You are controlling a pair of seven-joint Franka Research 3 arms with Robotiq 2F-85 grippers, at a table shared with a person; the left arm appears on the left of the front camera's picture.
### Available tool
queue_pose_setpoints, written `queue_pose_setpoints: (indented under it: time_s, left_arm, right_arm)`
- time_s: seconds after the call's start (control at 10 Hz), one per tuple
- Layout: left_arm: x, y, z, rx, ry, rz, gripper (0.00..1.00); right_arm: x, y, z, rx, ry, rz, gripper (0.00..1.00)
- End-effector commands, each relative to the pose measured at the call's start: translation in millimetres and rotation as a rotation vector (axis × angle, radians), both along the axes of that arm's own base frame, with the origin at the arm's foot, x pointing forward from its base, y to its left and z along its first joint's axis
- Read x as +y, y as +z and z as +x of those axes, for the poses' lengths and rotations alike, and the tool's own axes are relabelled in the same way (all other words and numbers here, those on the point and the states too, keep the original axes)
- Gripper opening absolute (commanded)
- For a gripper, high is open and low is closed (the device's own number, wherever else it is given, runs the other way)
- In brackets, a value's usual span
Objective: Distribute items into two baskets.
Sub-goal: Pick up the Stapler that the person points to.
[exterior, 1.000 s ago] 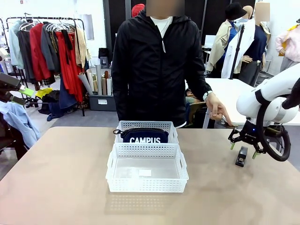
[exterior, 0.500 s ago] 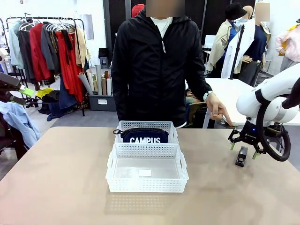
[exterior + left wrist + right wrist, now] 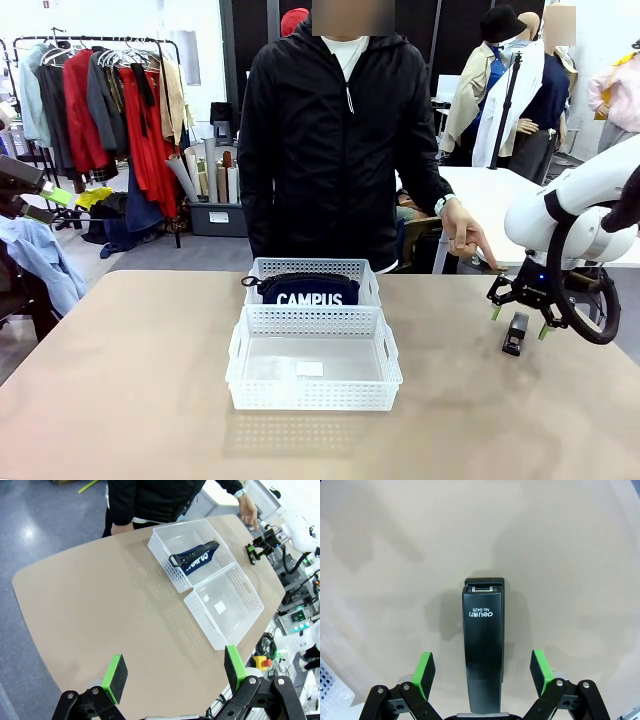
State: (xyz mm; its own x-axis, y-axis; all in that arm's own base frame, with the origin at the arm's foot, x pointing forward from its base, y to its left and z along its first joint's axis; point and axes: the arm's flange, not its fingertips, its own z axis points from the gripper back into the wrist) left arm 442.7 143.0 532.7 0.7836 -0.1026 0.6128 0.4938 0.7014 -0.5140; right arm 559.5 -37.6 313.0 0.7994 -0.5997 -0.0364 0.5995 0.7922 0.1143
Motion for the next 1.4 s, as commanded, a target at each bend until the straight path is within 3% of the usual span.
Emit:
queue_pose_setpoints:
  time_s: [0.0,0.2,0.4,0.8,1.1,1.2,1.3]
  left_arm:
    - [-0.9,1.1,0.8,0.002,0.006,-0.015,1.00]
    - [-0.9,1.1,0.8,0.002,0.006,-0.015,1.00]
    - [-0.9,1.1,0.8,0.002,0.006,-0.015,1.00]
    - [-0.9,1.1,0.8,0.002,0.006,-0.015,1.00]
    - [-0.9,1.1,0.8,0.002,0.006,-0.015,1.00]
    - [-0.9,1.1,0.8,0.002,0.006,-0.015,1.00]
    - [-0.9,1.1,0.8,0.002,0.006,-0.015,1.00]
  right_arm:
    - [-0.1,0.6,0.6,-0.003,-0.006,0.001,1.00]
    - [-0.5,0.4,1.5,-0.001,-0.021,-0.002,0.97]
    - [-0.9,0.9,1.7,0.002,-0.024,-0.011,0.88]
    - [1.7,-4.9,3.5,0.023,-0.010,-0.022,0.52]
    - [2.7,-6.5,3.6,0.033,-0.006,-0.027,0.19]
    - [2.6,-4.9,3.4,0.026,-0.008,-0.030,0.11]
    - [2.5,-4.8,3.4,0.027,-0.006,-0.032,0.11]
